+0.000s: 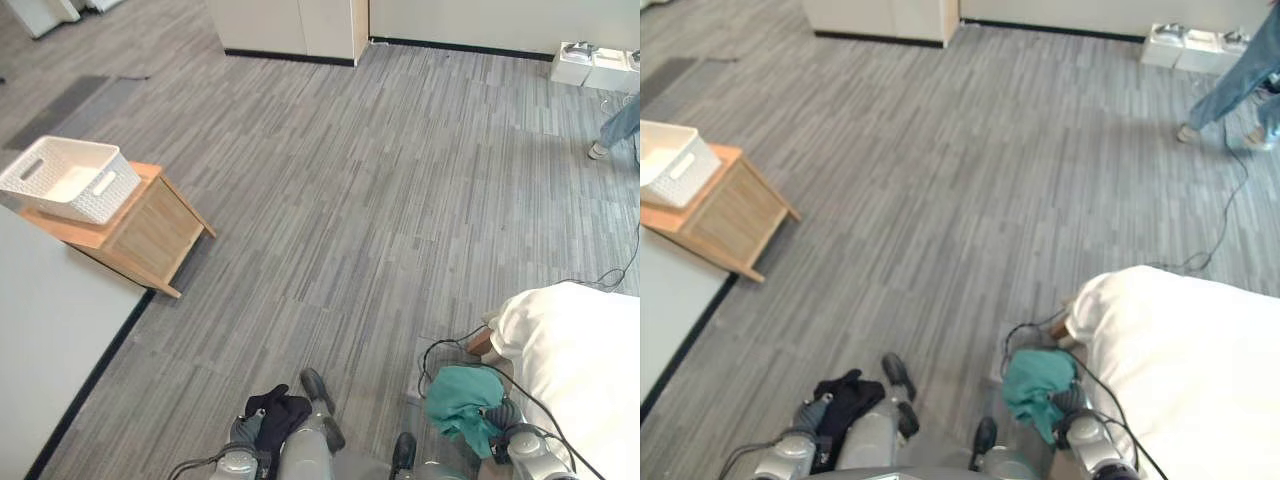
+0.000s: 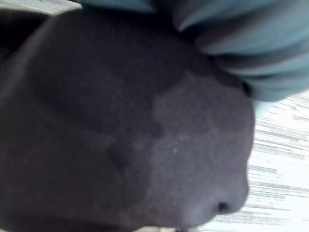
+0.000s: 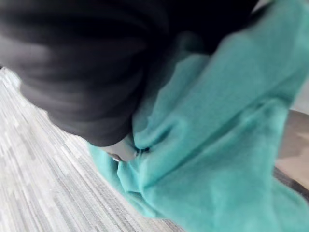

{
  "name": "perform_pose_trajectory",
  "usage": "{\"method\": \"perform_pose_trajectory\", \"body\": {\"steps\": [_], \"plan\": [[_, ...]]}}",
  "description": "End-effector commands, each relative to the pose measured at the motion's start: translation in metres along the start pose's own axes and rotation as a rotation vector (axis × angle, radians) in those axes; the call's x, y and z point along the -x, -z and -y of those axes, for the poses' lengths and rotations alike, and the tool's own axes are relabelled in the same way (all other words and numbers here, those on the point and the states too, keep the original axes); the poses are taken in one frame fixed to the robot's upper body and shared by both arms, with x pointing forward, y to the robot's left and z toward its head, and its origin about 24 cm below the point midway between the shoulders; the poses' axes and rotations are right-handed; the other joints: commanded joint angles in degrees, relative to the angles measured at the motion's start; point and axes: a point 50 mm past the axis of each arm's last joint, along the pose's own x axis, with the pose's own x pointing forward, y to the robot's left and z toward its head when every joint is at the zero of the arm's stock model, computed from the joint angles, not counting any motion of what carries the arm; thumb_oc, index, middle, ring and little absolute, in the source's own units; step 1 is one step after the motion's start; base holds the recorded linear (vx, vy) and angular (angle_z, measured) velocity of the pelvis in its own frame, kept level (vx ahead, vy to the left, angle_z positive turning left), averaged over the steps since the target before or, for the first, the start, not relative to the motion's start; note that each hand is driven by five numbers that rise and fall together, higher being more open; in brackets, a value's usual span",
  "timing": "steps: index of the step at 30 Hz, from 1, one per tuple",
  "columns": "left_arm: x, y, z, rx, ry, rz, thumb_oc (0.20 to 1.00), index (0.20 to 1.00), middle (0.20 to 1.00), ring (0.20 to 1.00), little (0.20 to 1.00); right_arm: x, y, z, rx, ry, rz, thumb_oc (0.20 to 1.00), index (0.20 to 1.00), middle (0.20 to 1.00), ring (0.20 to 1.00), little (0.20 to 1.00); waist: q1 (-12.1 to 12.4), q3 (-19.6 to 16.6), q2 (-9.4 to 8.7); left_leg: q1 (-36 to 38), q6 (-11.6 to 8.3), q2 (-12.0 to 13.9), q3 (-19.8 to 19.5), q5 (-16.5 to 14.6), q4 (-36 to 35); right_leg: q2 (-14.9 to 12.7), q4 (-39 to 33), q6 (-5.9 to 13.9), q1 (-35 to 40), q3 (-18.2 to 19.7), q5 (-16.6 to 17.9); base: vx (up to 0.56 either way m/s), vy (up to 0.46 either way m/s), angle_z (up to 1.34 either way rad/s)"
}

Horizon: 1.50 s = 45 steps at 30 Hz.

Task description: Tidy up the quilt and then pick up the clothes from the bed and put them into the laundry hamper.

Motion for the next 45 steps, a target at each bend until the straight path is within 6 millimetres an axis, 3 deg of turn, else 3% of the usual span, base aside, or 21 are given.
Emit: {"method": "perform_pose_trajectory", "body": {"steps": [1,3,4,6,10,12,13,15,16,17,19,21,26,29,31,32,35,37,41,42,45], "plan": [[0.000,0.000,-0.008,-0.065,-0.018,0.012,0.200,0.200,0.200,0.200,0.200,0.000,-0.014,0.004,0.046,0.013,0.086,0.200,0.200,0.200,0.200,0.200,2.76,-2.86,-3.54,-0.12,3.37,-4.66,-7.01,0.54,7.21,-8.56,10.82,11.72,11.45,-3.58,-4.44,0.63,0.203,-0.18],[0.000,0.001,-0.009,-0.089,-0.020,0.006,0.200,0.200,0.200,0.200,0.200,0.000,-0.010,0.001,0.040,0.004,0.068,0.200,0.200,0.200,0.200,0.200,2.87,-2.35,-4.82,0.85,4.99,-6.51,-7.35,-0.91,7.92,-11.18,19.72,14.70,9.01,-3.62,1.70,0.54,0.222,-0.49],[-0.001,0.000,-0.010,-0.115,-0.023,0.004,0.200,0.200,0.200,0.200,0.200,0.000,-0.007,-0.004,0.042,-0.010,0.052,0.200,0.200,0.200,0.200,0.200,1.61,-1.03,-4.90,5.50,7.55,-8.81,-8.44,-3.78,7.26,-13.59,35.80,15.80,3.33,-0.95,11.69,0.64,0.293,-0.24],[-0.004,-0.007,-0.011,-0.119,-0.042,0.018,0.200,0.200,0.200,0.200,0.200,-0.001,-0.014,-0.004,0.044,-0.007,0.068,0.200,0.200,0.200,0.200,0.200,-0.78,0.66,-3.06,12.48,8.95,-10.80,-11.48,-5.04,1.77,-14.21,46.92,14.76,-7.70,1.77,8.89,0.75,0.256,0.55],[-0.006,-0.030,-0.006,-0.133,-0.042,0.096,0.200,0.200,0.200,0.200,0.200,0.000,-0.016,-0.003,0.020,-0.003,0.079,0.200,0.200,0.200,0.200,0.200,-4.01,2.99,-1.67,20.02,7.44,-11.28,-17.77,-6.96,-0.49,-12.00,28.42,10.85,-16.09,2.67,3.47,0.62,-0.109,0.98],[-0.007,-0.036,-0.006,-0.131,-0.042,0.114,0.200,0.200,0.200,0.200,0.200,0.000,-0.016,-0.002,0.010,0.000,0.080,0.200,0.200,0.200,0.200,0.200,-4.92,3.32,-1.96,21.86,6.23,-11.14,-20.04,-8.41,-0.59,-11.87,14.71,11.08,-15.43,3.17,4.30,0.61,-0.245,1.70],[-0.008,-0.042,-0.005,-0.135,-0.045,0.136,0.200,0.200,0.200,0.200,0.200,0.000,-0.013,-0.001,0.003,0.007,0.070,0.200,0.200,0.200,0.200,0.200,-6.90,2.79,-2.44,24.98,4.97,-11.15,-24.47,-11.80,-0.59,-11.47,1.54,13.33,-17.62,11.27,7.98,1.00,-0.308,1.54],[-0.008,-0.040,-0.003,-0.131,-0.038,0.132,0.200,0.200,0.200,0.200,0.200,0.002,-0.014,-0.003,0.023,-0.011,0.080,0.200,0.200,0.200,0.200,0.200,-7.29,1.95,-3.30,29.01,4.94,-11.66,-27.19,-14.68,0.13,-10.93,1.09,14.85,-18.10,14.38,9.51,0.96,-0.338,1.77],[-0.006,-0.030,-0.001,-0.118,-0.038,0.105,0.200,0.200,0.200,0.200,0.200,0.001,-0.019,-0.005,0.049,-0.024,0.108,0.200,0.200,0.200,0.200,0.200,-7.18,1.75,-3.21,27.74,3.89,-8.81,-28.42,-12.58,14.49,-10.39,6.08,12.79,-16.23,13.37,9.44,0.44,-0.244,1.42],[-0.006,-0.030,-0.002,-0.117,-0.039,0.105,0.200,0.200,0.200,0.200,0.200,0.001,-0.020,-0.005,0.049,-0.024,0.109,0.200,0.200,0.200,0.200,0.200,-7.26,1.60,-3.30,27.47,3.87,-8.87,-28.49,-12.52,14.58,-10.47,6.06,12.76,-16.42,13.35,9.52,0.62,-0.428,1.30],[-0.005,-0.028,-0.003,-0.088,-0.034,0.101,0.200,0.200,0.200,0.200,0.200,0.000,-0.022,0.004,0.061,-0.006,0.119,0.200,0.200,0.200,0.200,0.200,-6.06,2.89,-3.72,17.82,3.48,-3.18,-29.37,-4.21,41.64,-9.56,8.35,7.20,-12.64,11.16,8.26,0.40,-0.481,1.11],[-0.005,-0.031,-0.005,-0.060,-0.042,0.116,0.200,0.200,0.200,0.200,0.200,-0.002,-0.032,0.017,0.034,0.034,0.155,0.200,0.200,0.200,0.200,0.200,-3.83,5.15,-3.30,6.22,3.77,0.72,-29.94,-6.20,60.96,-7.97,6.81,3.93,-6.78,6.27,4.73,0.51,-0.443,0.75],[-0.004,-0.025,0.001,-0.075,-0.022,0.097,0.200,0.200,0.200,0.200,0.200,-0.004,-0.038,0.017,0.056,0.018,0.169,0.200,0.200,0.200,0.200,0.200,-0.05,3.61,-3.46,0.14,1.33,2.37,-13.63,-8.48,43.04,-7.63,0.69,5.50,4.70,-0.37,-1.20,0.58,-0.092,0.28],[-0.001,-0.007,0.001,-0.120,-0.024,0.036,0.200,0.200,0.200,0.200,0.200,-0.003,-0.020,0.017,0.115,0.034,0.114,0.200,0.200,0.200,0.200,0.200,0.19,0.29,-3.11,1.91,0.87,3.32,0.29,-2.97,14.38,-7.54,2.07,8.72,10.44,-6.52,-4.48,0.75,0.142,0.59],[0.000,0.000,-0.003,-0.116,-0.034,0.016,0.200,0.200,0.200,0.200,0.200,-0.002,-0.015,0.009,0.119,-0.003,0.107,0.200,0.200,0.200,0.200,0.200,0.14,-0.97,-3.63,6.13,3.05,-1.17,-2.67,-3.43,10.39,-8.94,11.35,11.25,9.32,-6.87,-1.70,0.93,0.240,0.79],[-0.001,-0.001,-0.003,-0.119,-0.036,0.013,0.200,0.200,0.200,0.200,0.200,-0.001,-0.014,0.002,0.084,-0.013,0.093,0.200,0.200,0.200,0.200,0.200,-0.68,-0.30,-3.93,9.13,5.76,-3.98,-2.40,-5.88,10.15,-12.40,27.90,13.88,5.00,-7.27,3.56,0.61,0.273,0.36],[-0.003,-0.007,-0.008,-0.141,-0.055,0.026,0.200,0.200,0.200,0.200,0.200,-0.001,-0.021,0.000,0.058,-0.010,0.121,0.200,0.200,0.200,0.200,0.200,-1.96,0.97,-3.94,13.58,8.43,-6.41,-2.40,-8.94,8.03,-18.03,43.73,15.79,-2.00,-6.65,11.45,0.45,0.180,0.60],[-0.004,-0.012,-0.011,-0.153,-0.068,0.042,0.200,0.200,0.200,0.200,0.200,-0.001,-0.024,-0.001,0.035,-0.009,0.124,0.200,0.200,0.200,0.200,0.200,-3.10,1.76,-2.73,17.44,8.73,-7.06,-4.69,-9.78,5.59,-21.17,49.01,15.02,-8.11,-6.66,10.17,0.50,0.035,0.71],[-0.005,-0.023,-0.010,-0.165,-0.070,0.083,0.200,0.200,0.200,0.200,0.200,0.000,-0.024,0.000,0.028,-0.004,0.129,0.200,0.200,0.200,0.200,0.200,-5.14,2.52,-1.71,22.15,6.62,-7.49,-9.34,-10.17,3.23,-19.53,36.22,12.72,-13.30,-6.43,4.59,0.45,-0.210,0.88],[-0.006,-0.028,-0.010,-0.185,-0.073,0.106,0.200,0.200,0.200,0.200,0.200,-0.001,-0.024,0.003,0.032,0.008,0.122,0.200,0.200,0.200,0.200,0.200,-5.89,2.18,-1.77,24.16,3.94,-6.77,-11.53,-10.69,2.58,-19.56,15.39,12.69,-13.73,-5.03,4.63,0.76,-0.497,1.15],[-0.007,-0.031,-0.009,-0.195,-0.078,0.112,0.200,0.200,0.200,0.200,0.200,-0.001,-0.019,0.002,0.037,0.007,0.100,0.200,0.200,0.200,0.200,0.200,-8.36,1.48,-1.95,27.57,2.32,-6.14,-16.14,-11.32,1.02,-18.86,2.60,14.32,-16.29,8.50,10.42,0.66,-0.433,0.98]]}}
